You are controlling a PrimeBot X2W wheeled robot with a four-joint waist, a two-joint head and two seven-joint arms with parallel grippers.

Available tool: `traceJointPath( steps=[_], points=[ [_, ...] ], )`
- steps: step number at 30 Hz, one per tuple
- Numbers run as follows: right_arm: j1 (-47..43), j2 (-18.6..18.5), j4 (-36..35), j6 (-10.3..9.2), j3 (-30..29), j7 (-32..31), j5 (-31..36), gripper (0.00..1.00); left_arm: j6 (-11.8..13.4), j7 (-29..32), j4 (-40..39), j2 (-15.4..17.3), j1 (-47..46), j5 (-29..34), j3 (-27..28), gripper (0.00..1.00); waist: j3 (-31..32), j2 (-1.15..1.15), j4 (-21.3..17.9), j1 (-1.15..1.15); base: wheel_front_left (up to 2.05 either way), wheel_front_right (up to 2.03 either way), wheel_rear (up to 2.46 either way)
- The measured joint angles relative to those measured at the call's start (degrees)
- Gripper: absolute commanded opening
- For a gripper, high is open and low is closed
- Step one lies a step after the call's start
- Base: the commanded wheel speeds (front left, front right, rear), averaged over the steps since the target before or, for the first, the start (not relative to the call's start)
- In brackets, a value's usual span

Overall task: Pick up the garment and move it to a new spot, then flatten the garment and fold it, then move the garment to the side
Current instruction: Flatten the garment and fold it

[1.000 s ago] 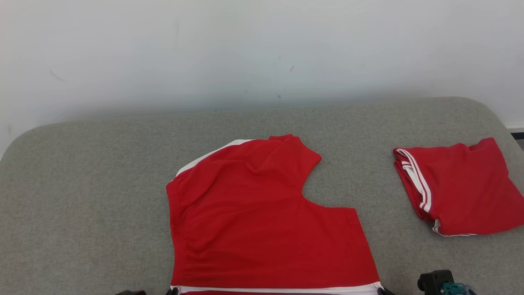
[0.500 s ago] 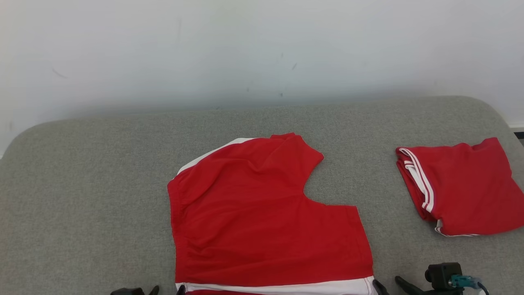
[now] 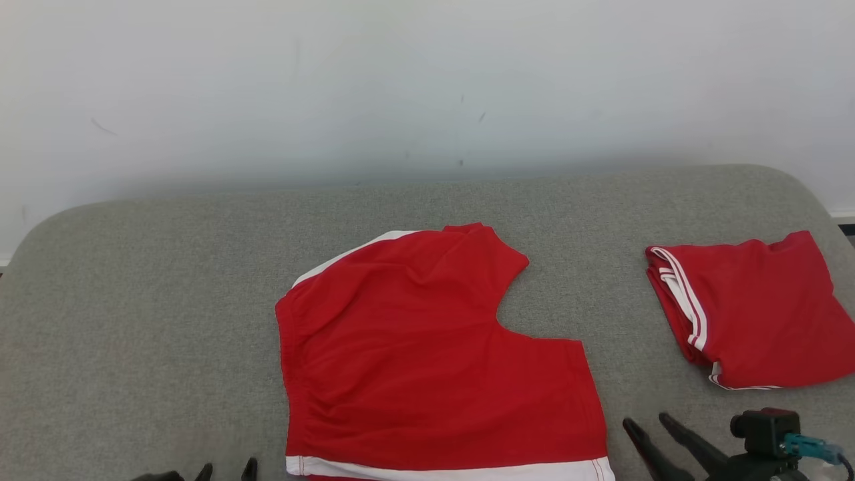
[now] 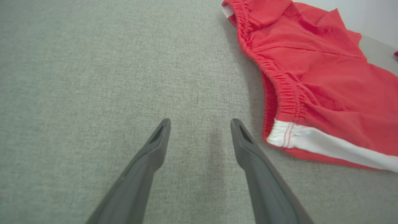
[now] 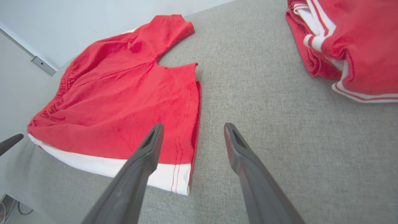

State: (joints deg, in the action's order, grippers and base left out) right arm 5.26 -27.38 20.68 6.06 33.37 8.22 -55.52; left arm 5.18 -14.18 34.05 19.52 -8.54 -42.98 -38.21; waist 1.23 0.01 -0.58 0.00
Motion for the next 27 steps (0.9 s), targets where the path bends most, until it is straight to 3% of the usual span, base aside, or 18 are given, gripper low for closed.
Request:
traceJointPath(
  steps=[3, 15, 19, 27],
  points=[
    [0.2, -0.1, -2.0, -0.11, -1.6, 2.8, 0.5, 1.00, 0.5, 0.0, -4.0, 0.4, 0.0, 0.8, 0.8, 1.00, 0.1, 0.00, -0.1, 0.00, 0.00, 0.00, 0.00],
    [5.9, 0.4, -5.7, -6.15, -4.5, 5.6, 8.0, 1.00, 1.9, -0.2, -14.3, 0.1, 0.1, 6.7, 8.3, 1.00, 0.1, 0.00, -2.0, 0.00, 0.00, 0.00, 0.00],
    [6.1, 0.5, -6.2, -9.84, -7.1, 6.0, 11.0, 1.00, 1.9, -0.2, -15.3, -1.5, 2.2, 10.0, 16.2, 1.00, -0.1, 0.00, -3.8, 0.00, 0.00, 0.00, 0.00],
    [4.1, 0.7, -6.9, -11.68, -11.1, 6.3, 13.7, 1.00, 1.9, -0.2, -16.9, -5.1, 6.0, 18.6, 24.0, 1.00, -1.2, 0.00, -5.9, 0.00, 0.00, 0.00, 0.00]
  ],
)
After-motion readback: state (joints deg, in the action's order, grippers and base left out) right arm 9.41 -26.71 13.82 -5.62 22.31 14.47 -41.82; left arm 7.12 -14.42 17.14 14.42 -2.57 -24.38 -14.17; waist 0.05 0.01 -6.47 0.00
